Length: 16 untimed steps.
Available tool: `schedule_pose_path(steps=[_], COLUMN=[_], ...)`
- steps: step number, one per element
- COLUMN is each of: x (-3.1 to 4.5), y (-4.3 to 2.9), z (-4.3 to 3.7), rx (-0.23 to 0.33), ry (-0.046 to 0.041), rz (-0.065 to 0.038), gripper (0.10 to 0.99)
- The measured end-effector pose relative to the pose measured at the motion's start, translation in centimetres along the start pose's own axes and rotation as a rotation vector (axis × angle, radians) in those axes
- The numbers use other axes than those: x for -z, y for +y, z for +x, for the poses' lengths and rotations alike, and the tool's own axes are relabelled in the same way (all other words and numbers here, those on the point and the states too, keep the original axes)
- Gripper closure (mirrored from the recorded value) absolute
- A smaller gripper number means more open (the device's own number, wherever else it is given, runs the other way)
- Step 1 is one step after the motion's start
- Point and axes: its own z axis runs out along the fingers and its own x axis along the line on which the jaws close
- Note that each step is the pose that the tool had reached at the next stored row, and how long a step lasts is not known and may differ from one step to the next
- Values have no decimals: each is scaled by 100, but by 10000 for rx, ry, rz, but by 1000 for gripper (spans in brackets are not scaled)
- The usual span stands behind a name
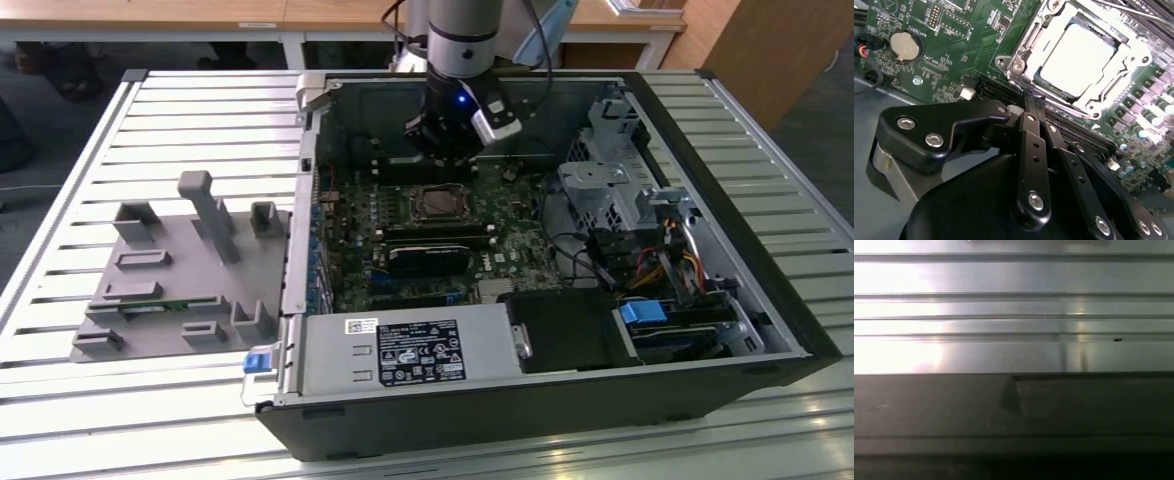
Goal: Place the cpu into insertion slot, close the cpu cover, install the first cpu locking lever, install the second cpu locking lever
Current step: 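Install the first cpu locking lever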
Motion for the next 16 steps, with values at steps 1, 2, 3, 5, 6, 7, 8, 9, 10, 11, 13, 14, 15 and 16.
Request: schedule_pose_path(steps=[1, 2, 3, 5, 6, 7, 8, 9, 10, 11, 13, 14, 15, 16], x=[24, 43, 57, 64, 64, 64, 65, 65, 65, 65, 65, 65, 65, 65], y=[1, 1, 1, -4, -8, -14, -22, -29, -36, -42, -51, -56, -61, -66], z=[0, -1, -1, -1, -1, -1, -2, -2, -2, -2, -2, -3, -3, -3], rx=[0, 0, 1, 2, 1, 0, 0, 0, 0, 0, 0, 0, 0, 0], ry=[1, 1, 0, -1, 0, 1, 1, 1, 0, 1, 1, 0, 0, 0], rz=[-1, 0, 0, -2, -1, 0, 0, 0, 0, 1, 0, 0, 0, 0], gripper=[980, 980, 980, 980, 980, 980, 980, 980, 980, 980, 980, 980, 980, 980])
